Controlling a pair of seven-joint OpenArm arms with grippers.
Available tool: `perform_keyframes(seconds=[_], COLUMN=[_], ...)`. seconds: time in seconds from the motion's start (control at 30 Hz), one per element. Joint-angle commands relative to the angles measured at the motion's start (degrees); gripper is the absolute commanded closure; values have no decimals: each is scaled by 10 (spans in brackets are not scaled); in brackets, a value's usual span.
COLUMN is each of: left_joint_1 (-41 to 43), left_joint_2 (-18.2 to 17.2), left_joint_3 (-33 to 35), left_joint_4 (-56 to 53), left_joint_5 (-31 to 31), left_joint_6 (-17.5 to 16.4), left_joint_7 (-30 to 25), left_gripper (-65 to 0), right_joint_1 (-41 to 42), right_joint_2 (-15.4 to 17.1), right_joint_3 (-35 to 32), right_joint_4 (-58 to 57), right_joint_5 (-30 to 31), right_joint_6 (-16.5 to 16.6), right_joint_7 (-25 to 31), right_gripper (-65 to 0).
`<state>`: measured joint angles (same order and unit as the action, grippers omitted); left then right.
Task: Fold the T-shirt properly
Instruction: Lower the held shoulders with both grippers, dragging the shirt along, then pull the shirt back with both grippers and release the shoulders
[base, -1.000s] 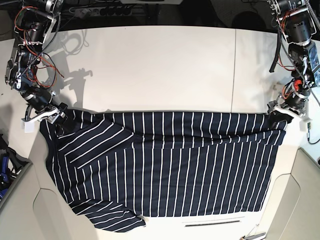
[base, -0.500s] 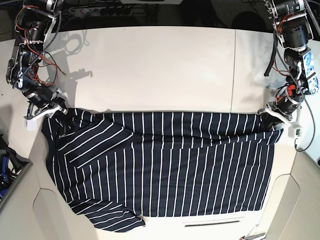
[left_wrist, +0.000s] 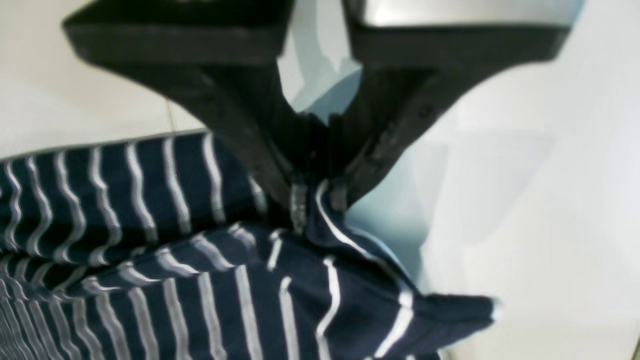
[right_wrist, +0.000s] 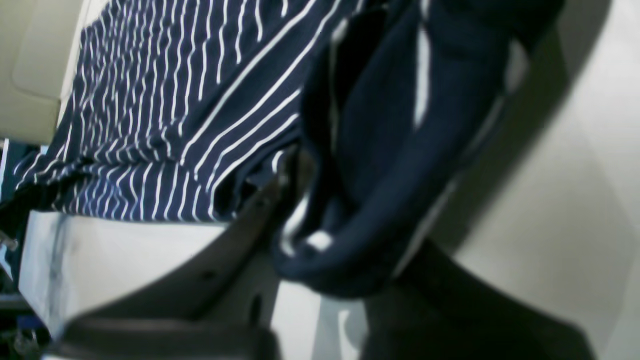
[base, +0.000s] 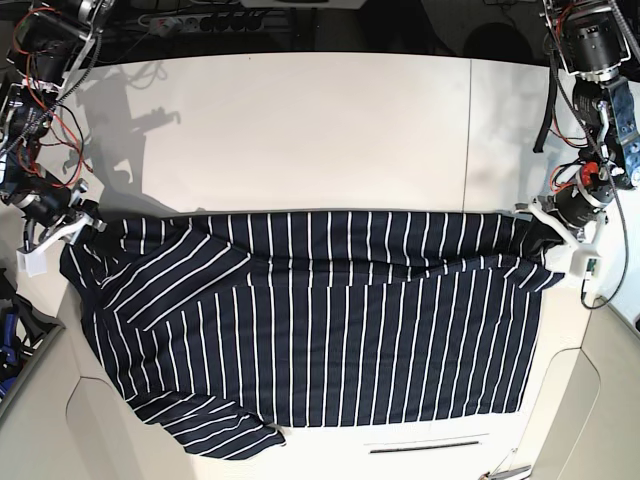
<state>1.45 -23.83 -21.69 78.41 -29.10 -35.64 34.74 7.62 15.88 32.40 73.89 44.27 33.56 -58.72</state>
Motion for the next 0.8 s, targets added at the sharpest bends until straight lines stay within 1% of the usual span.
perform_keyframes(seconds=[0.0, 0.1, 0.2, 0.33, 0.4, 0.5, 0.67, 0.77], left_joint_1=[0, 20, 51, 90, 108, 131, 169, 188], left_joint_2=[-11, -11, -11, -11, -11, -11, -11, -11], left_joint_3=[-5, -20, -44, -80, -91, -95, -95, -95], left_joint_4=[14, 30, 63, 104, 120, 140, 163, 171], left_joint_5=[-8, -21, -31, -36, -53, -70, -73, -74], left_joint_6=[1, 0, -2, -2, -2, -2, -2, -2], left_joint_7=[-2, 16, 18, 25, 41, 63, 65, 67], left_gripper=[0, 0, 0, 0, 0, 0, 0, 0], right_joint_1=[10, 9, -7, -38, -56, -80, -113, -135], right_joint_2=[16, 30, 41, 41, 41, 41, 41, 41], right_joint_3=[3, 3, 3, 4, 7, 16, 40, 49], right_joint_4=[10, 10, 10, 10, 11, 17, 41, 71], right_joint_5=[20, 37, 60, 66, 81, 94, 107, 108], right_joint_6=[5, 5, 5, 6, 6, 7, 8, 7], right_joint_7=[0, -21, -26, -26, -26, -26, -46, -47], right_gripper=[0, 0, 0, 0, 0, 0, 0, 0])
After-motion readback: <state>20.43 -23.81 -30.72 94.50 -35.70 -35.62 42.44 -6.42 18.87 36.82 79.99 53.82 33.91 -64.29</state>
